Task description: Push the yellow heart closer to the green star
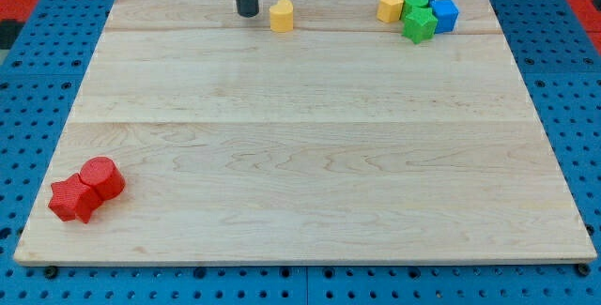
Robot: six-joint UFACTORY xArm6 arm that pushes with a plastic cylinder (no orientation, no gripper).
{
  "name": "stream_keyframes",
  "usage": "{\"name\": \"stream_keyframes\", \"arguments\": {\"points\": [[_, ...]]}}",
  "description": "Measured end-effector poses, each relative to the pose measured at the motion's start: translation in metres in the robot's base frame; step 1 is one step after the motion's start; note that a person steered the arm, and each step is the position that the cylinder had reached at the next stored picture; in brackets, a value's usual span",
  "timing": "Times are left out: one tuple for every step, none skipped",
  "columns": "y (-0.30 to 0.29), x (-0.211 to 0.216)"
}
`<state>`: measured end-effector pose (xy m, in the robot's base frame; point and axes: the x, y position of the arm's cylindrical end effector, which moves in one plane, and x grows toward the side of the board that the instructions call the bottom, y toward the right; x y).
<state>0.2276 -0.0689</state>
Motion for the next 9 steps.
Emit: {"name": "stream_keyframes", "arguments": {"points": [[0.029,0.008],[0.056,0.036],[0.078,0.046],[0.064,0.056],[0.064,0.068],[0.073,0.069],[0.1,0.066],[0.123,0.061],[0.142,0.052]]}}
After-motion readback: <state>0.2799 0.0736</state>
